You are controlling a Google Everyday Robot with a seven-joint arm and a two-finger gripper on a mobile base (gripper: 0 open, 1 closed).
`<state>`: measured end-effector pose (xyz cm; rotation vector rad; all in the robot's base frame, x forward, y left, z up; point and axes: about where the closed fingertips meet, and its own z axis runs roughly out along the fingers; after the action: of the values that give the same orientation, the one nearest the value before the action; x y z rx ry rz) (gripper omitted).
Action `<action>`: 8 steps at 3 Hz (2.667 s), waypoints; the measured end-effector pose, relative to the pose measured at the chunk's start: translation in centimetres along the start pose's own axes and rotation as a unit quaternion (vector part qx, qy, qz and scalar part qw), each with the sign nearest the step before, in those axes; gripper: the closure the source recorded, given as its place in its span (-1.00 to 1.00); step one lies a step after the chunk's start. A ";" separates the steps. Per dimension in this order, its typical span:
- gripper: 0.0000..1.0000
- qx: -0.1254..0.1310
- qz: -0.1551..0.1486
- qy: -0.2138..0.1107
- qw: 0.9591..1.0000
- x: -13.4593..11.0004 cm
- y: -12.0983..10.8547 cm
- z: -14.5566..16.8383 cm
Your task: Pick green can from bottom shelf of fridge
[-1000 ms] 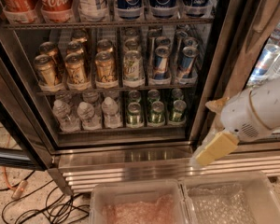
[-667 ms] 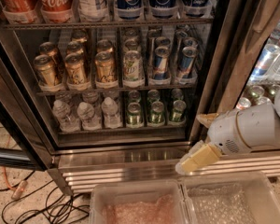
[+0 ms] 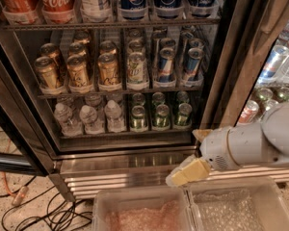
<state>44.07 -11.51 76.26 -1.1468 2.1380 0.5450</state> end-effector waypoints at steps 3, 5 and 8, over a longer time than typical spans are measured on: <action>-1.00 0.007 0.157 -0.090 0.983 6.3 -0.2 10.5; -1.00 0.082 0.201 -0.096 0.971 6.4 -1.2 14.7; -1.00 0.115 0.201 -0.090 0.969 4.4 -2.8 17.2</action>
Offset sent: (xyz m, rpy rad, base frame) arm 0.0162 0.0285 -0.1360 0.3252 0.1005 -0.2673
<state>50.47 -4.90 60.85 -0.5178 2.2106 0.5355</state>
